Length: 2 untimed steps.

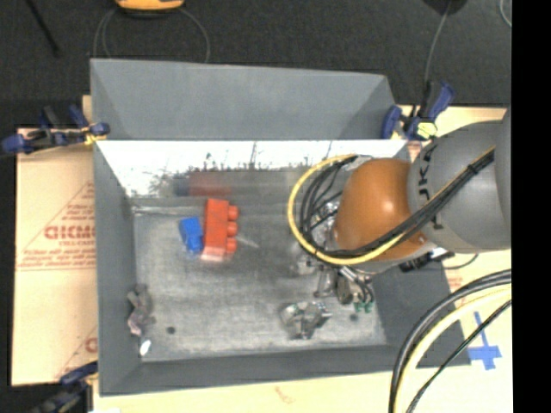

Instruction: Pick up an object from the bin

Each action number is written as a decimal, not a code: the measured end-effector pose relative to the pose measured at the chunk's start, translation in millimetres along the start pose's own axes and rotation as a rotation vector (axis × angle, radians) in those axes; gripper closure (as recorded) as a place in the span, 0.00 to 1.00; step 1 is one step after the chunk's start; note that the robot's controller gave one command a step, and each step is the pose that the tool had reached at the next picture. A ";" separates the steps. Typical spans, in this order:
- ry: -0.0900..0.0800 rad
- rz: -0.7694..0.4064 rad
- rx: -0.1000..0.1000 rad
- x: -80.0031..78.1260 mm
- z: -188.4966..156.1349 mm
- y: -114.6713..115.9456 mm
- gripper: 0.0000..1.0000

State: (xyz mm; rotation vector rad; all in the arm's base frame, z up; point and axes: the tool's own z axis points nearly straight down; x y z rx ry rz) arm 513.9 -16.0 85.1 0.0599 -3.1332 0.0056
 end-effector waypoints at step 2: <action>-0.018 -0.256 0.001 -10.9 -136.5 -7.5 1.00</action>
Offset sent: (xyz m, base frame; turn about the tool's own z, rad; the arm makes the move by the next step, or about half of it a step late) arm 0.0000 0.0000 0.0000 0.0000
